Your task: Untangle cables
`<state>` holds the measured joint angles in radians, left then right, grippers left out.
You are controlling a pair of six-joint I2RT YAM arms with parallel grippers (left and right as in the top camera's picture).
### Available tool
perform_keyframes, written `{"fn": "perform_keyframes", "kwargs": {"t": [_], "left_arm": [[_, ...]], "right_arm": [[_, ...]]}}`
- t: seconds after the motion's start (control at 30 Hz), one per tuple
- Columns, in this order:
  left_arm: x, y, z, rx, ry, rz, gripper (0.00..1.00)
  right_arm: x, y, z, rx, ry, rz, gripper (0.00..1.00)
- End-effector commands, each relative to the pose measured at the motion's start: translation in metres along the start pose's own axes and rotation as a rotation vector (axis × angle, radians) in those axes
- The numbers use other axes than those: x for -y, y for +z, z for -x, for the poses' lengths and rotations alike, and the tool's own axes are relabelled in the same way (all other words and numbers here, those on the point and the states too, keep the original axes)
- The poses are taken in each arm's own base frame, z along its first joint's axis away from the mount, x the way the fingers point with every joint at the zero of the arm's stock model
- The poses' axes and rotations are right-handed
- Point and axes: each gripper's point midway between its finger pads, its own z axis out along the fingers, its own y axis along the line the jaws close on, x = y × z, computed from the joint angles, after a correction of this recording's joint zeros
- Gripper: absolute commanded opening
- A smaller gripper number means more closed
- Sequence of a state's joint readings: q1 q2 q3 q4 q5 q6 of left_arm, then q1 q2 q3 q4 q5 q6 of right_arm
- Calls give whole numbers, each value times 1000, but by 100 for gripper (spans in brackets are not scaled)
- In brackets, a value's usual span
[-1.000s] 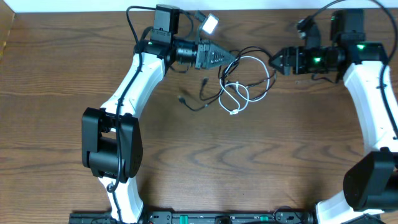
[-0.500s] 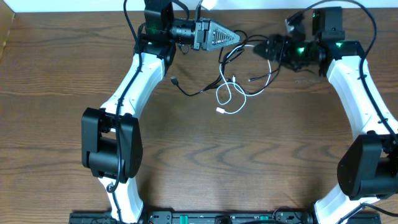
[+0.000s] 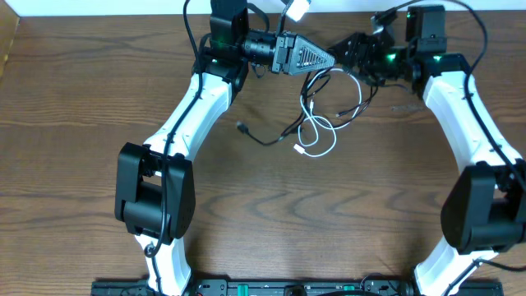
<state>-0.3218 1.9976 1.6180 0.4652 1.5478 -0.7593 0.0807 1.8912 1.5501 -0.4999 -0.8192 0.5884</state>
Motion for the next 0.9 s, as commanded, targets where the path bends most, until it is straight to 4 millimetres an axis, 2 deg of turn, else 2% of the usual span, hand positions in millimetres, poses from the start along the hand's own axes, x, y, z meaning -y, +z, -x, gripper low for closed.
{"fn": "perform_keyframes", "kwargs": {"t": [0.0,0.03,0.1,0.23,0.4,0.63,0.73,0.83,0.87], "left_arm": [[16,-3,5,-12,46,-14,8],[16,-3,5,-12,46,-15,8],[15,-2,4,-13,34,-15,8],[13,-2,2,-14,-4,-13,8],[9,-2,-1,-17,-82,-10,8],[0,0,-14,-28,-222,-4,8],[-18,7,-27,-14,-273,48,8],[-53,9,-49,18,-398,200,8],[-78,5,-67,26,-463,334,8]], "right_arm": [[14,14,-22,-100,-65,1,55],[29,16,-27,-113,-48,-62,49],[44,16,-34,-131,-43,-129,39],[70,12,-39,-135,-36,-275,29],[82,9,-36,-117,-62,-346,25],[94,1,-29,-83,-17,-401,26],[111,-10,-29,-72,33,-483,29],[124,-21,-33,-78,66,-542,31],[130,-26,-35,-83,82,-570,31]]}}
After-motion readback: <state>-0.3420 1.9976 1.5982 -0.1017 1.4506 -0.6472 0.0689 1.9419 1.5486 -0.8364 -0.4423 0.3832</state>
